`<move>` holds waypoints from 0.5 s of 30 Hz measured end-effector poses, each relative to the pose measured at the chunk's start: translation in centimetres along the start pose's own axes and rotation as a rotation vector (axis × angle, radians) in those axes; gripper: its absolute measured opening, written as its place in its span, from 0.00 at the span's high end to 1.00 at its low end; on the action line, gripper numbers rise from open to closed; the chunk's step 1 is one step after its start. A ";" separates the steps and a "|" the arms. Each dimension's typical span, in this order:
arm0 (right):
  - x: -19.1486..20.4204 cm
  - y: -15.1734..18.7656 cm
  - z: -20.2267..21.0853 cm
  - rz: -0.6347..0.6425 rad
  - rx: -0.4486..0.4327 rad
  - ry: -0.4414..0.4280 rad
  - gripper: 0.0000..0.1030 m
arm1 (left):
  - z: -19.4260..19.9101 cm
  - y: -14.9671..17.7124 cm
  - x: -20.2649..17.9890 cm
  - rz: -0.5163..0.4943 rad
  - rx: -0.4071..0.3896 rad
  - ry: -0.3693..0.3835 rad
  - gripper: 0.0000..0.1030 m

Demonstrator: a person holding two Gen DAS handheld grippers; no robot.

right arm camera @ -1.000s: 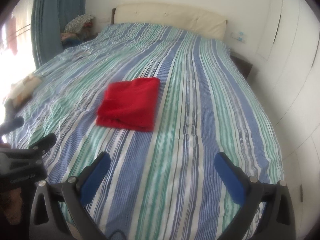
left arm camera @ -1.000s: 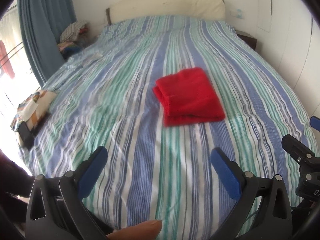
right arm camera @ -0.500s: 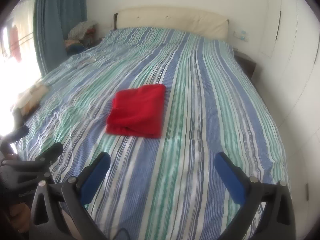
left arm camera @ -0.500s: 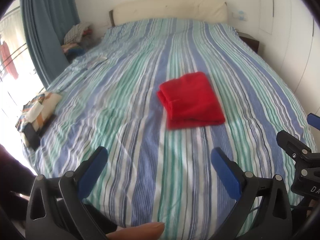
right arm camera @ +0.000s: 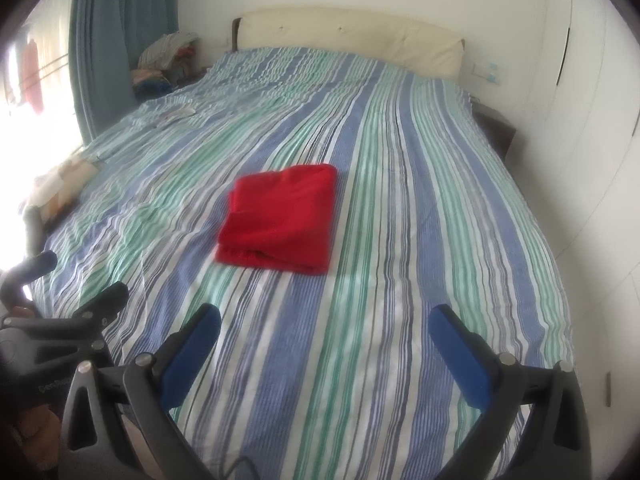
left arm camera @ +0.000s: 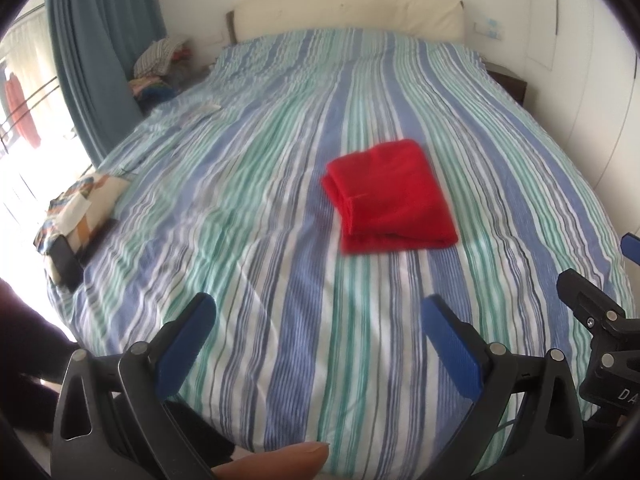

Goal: Fold small clothes

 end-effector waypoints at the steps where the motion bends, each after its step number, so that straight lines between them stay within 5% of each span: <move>1: 0.0 0.0 0.0 -0.001 0.003 0.000 0.01 | 0.1 0.0 0.0 -0.001 -0.002 0.002 0.00; 15: 0.4 -0.5 0.7 0.017 -0.003 0.005 0.01 | 0.2 -0.1 0.1 0.014 0.005 0.008 0.00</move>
Point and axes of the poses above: each gripper's, at about its wrist camera, not at the fingertips, and z roughly against the way its jaws point, x to its left, y to its underside, the point moved 7 cm from there along -z, roughly the way its jaws point, and after that the axes turned 12 degrees about z, right-handed, at the moved point
